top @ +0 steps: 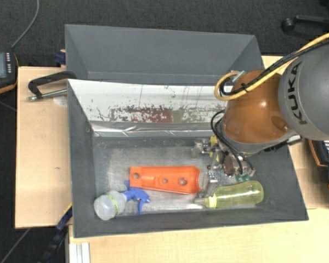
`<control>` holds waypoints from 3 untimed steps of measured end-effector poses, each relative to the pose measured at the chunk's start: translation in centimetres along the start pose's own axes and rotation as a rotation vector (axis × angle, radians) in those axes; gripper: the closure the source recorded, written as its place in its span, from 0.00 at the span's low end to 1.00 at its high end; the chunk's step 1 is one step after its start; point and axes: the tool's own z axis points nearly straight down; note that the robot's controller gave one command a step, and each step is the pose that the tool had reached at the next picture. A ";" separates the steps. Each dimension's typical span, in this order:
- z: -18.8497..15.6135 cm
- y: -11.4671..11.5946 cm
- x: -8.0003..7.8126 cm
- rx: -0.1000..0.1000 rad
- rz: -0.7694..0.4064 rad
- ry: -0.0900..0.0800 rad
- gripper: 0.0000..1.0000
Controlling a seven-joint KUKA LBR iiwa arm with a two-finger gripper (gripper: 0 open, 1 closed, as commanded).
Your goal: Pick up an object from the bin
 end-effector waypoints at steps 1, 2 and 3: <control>-0.5 0.0 -0.2 0.000 0.000 -0.009 0.00; 4.5 3.4 -0.2 0.000 -0.019 -0.010 0.00; 7.3 7.9 0.0 -0.002 -0.032 -0.009 1.00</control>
Offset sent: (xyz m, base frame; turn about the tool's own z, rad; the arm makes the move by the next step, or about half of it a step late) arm -0.0021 0.0523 -0.0739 -0.0320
